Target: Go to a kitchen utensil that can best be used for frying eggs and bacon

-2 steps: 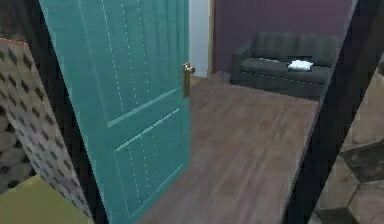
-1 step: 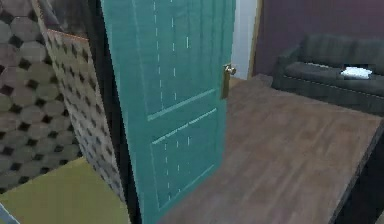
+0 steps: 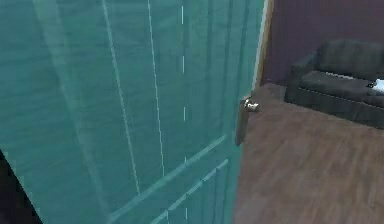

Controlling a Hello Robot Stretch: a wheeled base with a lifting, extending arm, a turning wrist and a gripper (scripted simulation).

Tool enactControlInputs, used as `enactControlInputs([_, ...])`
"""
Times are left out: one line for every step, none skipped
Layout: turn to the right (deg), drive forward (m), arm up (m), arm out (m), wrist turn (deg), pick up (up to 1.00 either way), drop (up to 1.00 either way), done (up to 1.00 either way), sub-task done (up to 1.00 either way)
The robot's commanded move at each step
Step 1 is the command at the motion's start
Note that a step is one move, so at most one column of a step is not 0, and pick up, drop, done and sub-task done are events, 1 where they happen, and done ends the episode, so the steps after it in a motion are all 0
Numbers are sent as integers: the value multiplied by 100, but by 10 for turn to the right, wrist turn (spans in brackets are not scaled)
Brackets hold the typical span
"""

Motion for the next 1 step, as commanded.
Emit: enactControlInputs([420,0,0,0,0,0,0,0,0])
